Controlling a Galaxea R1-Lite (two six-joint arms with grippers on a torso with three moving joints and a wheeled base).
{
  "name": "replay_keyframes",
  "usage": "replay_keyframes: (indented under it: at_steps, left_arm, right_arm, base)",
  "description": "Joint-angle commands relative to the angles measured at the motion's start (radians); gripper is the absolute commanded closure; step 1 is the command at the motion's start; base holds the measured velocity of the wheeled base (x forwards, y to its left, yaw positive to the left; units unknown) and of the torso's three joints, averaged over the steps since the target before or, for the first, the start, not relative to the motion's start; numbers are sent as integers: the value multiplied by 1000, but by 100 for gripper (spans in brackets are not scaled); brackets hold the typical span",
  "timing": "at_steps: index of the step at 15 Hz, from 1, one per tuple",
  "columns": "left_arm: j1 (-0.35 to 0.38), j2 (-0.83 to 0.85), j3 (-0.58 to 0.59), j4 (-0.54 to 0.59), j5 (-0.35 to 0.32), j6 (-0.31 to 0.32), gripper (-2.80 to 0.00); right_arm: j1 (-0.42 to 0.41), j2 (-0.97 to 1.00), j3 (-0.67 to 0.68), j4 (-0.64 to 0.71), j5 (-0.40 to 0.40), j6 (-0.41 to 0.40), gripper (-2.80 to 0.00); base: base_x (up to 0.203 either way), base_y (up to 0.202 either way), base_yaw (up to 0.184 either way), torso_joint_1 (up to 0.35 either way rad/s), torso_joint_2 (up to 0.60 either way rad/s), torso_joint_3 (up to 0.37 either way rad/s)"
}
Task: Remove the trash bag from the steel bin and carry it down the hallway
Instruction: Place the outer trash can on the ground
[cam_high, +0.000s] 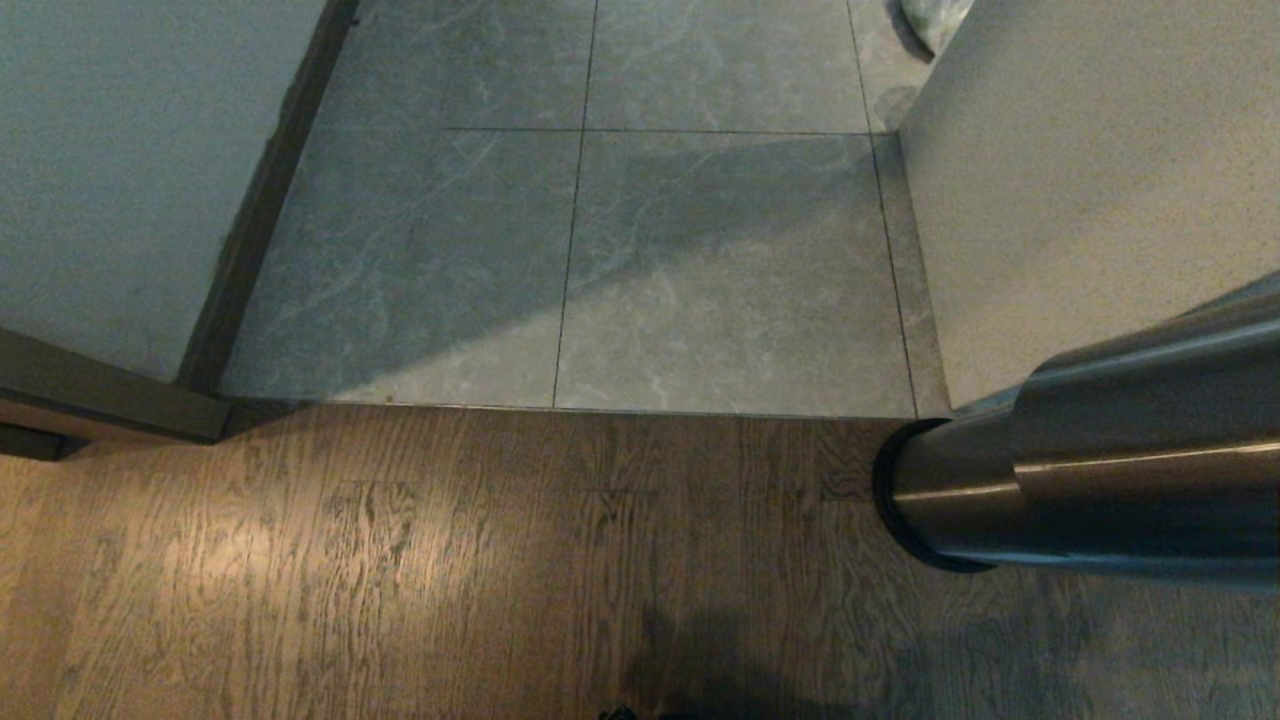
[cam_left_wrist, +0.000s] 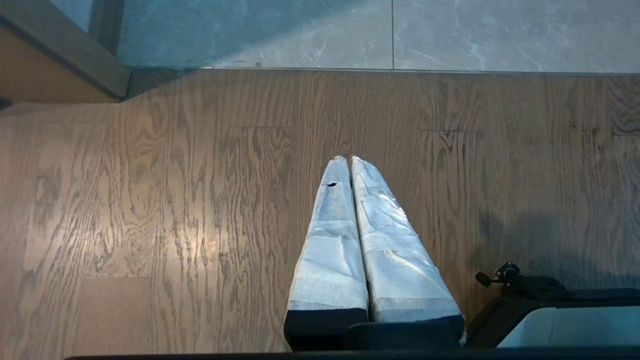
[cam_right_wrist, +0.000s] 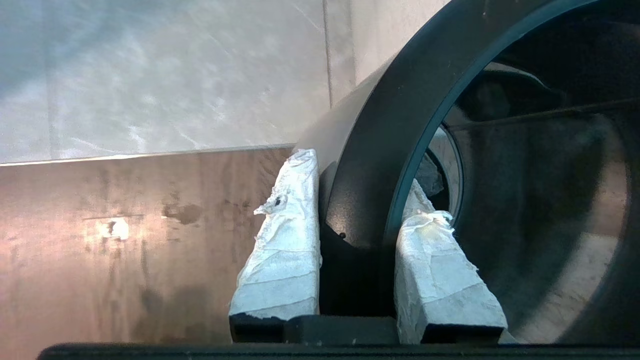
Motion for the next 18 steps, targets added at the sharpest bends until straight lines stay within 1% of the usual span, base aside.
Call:
replay_keyframes:
  at_steps: [1,5,7,8,11,14,15,18]
  left_arm:
    - [0,0,0,-1,0,0,0]
    - [0,0,0,0,0,0,0]
    - [0,0,0,-1,0,0,0]
    - [0,0,0,-1,0,0,0]
    - [0,0,0,-1,0,0,0]
    - [0,0,0,-1,0,0,0]
    - [0,0,0,-1,0,0,0]
    - [0,0,0,-1,0,0,0]
  right_arm:
    - [0,-75,-35,49,-7,1,0]
    - [-2,-112,-87,121,-30,-1,0]
    - [-15,-123,-92,176,-72,-1,0]
    - [-28,-134,-94,207,-114,-2,0]
    - [-39,-180,-111,283,-146,-25,0]
    - [-96,-193,-118,348,-217,-17,0]
    - [-104,-194,-117,358,-226,-14,0]
    - [-178,-160,-110,382,-243,56,0]
  base:
    - [0,0,0,0,0,0]
    - [0,0,0,0,0,0]
    - [0,0,0,0,0,0]
    - [0,0,0,0,0,0]
    - [0,0,0,0,0,0]
    - [0,0,0,0,0,0]
    - [0,0,0,0,0,0]
    - [0,0,0,0,0,0]
